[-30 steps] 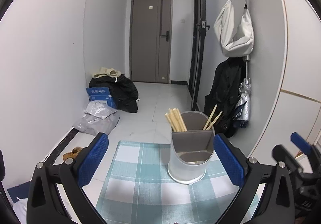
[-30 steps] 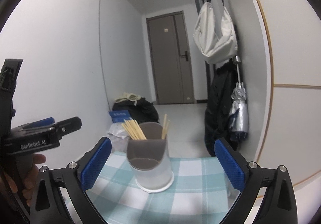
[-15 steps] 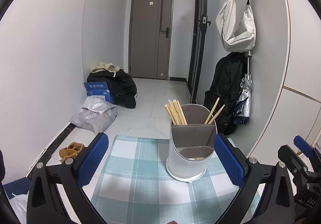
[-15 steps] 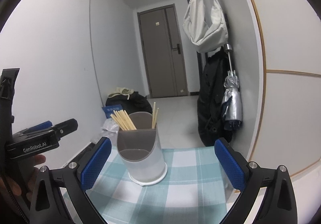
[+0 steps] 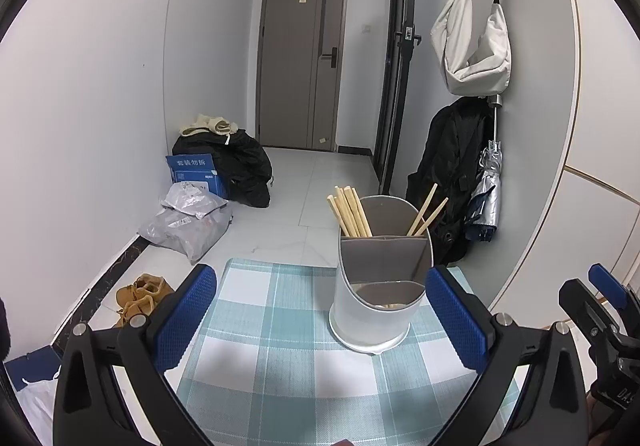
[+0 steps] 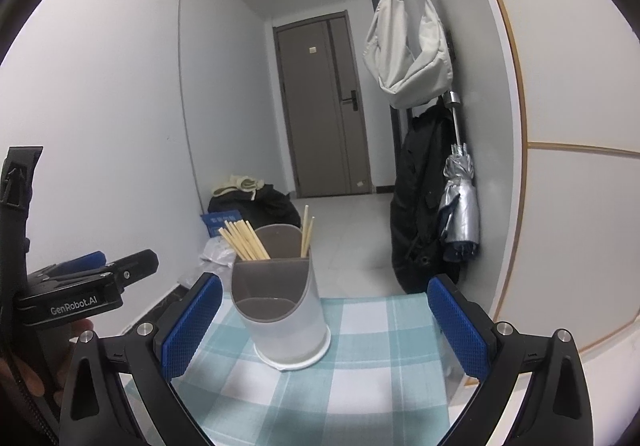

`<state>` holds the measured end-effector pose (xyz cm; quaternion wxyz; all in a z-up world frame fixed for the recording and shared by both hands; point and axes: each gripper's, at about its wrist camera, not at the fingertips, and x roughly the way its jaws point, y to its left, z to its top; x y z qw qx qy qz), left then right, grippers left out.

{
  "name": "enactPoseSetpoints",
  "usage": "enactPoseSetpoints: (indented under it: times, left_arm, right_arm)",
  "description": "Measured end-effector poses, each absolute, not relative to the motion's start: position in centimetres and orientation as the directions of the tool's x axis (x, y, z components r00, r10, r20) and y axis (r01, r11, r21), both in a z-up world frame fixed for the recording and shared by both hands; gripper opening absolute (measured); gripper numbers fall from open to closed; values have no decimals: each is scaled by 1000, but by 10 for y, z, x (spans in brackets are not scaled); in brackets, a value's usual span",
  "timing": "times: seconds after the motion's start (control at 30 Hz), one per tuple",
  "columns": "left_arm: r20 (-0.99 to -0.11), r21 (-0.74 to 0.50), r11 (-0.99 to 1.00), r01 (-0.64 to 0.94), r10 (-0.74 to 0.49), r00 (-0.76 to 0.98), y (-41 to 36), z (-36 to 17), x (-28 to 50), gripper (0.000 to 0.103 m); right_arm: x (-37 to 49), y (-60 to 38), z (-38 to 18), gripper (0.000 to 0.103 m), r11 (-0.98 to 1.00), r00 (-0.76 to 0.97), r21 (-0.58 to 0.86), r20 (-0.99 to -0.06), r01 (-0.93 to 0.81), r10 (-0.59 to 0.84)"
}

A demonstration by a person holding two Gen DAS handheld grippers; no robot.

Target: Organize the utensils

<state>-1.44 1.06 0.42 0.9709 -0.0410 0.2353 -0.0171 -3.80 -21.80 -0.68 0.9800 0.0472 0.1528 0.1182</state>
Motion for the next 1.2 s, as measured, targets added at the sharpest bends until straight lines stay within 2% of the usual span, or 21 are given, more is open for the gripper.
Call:
enactPoseSetpoints:
  times: [1.2]
  left_arm:
    - [-460,-90,995,36,-74,885,7,4,-12,102]
  right_arm:
    - [-36,-220,-8,103,967,920,143,-305,-211,246]
